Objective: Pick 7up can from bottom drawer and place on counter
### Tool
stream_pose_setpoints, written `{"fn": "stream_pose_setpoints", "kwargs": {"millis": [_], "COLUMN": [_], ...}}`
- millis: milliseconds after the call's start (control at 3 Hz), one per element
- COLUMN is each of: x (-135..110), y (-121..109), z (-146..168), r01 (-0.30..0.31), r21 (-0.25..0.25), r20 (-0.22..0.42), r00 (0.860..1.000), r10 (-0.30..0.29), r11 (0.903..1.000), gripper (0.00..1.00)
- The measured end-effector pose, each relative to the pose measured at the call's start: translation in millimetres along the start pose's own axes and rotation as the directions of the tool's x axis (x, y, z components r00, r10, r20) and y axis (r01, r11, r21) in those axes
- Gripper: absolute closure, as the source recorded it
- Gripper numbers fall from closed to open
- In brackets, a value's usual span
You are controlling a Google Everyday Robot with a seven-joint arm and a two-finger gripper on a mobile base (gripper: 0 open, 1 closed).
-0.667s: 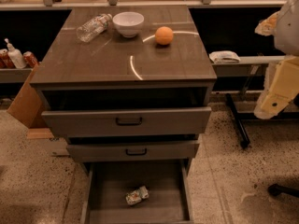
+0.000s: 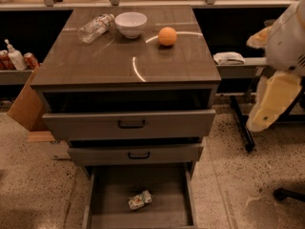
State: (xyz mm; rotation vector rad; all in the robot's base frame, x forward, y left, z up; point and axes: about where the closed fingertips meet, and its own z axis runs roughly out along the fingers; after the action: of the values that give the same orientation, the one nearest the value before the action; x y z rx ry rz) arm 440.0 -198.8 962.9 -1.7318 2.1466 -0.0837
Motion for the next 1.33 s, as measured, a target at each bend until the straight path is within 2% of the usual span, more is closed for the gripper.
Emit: {"fn": "stream_pose_setpoints", "kwargs": {"millis": [333, 667, 1000, 1333], "x": [-17.2, -39.8, -40.8, -38.1], "y": [26.6, 54.0, 55.3, 66.0], "z": [69.8, 136.1, 140.8, 173.6], "r01": [0.053, 0.105, 0.111, 0.123], "r21": [-0.074, -0.168, -0.171, -0.197], "r20": [0.123, 0.224, 0.218, 0.195], "r00": [0.991, 0.972, 0.973, 0.977], "r10": [-0.043, -0.066, -0.072, -0.084], "r11": [0.9958, 0.9802, 0.9790, 0.9727], "gripper": [0.00, 0.00, 0.00, 0.00]}}
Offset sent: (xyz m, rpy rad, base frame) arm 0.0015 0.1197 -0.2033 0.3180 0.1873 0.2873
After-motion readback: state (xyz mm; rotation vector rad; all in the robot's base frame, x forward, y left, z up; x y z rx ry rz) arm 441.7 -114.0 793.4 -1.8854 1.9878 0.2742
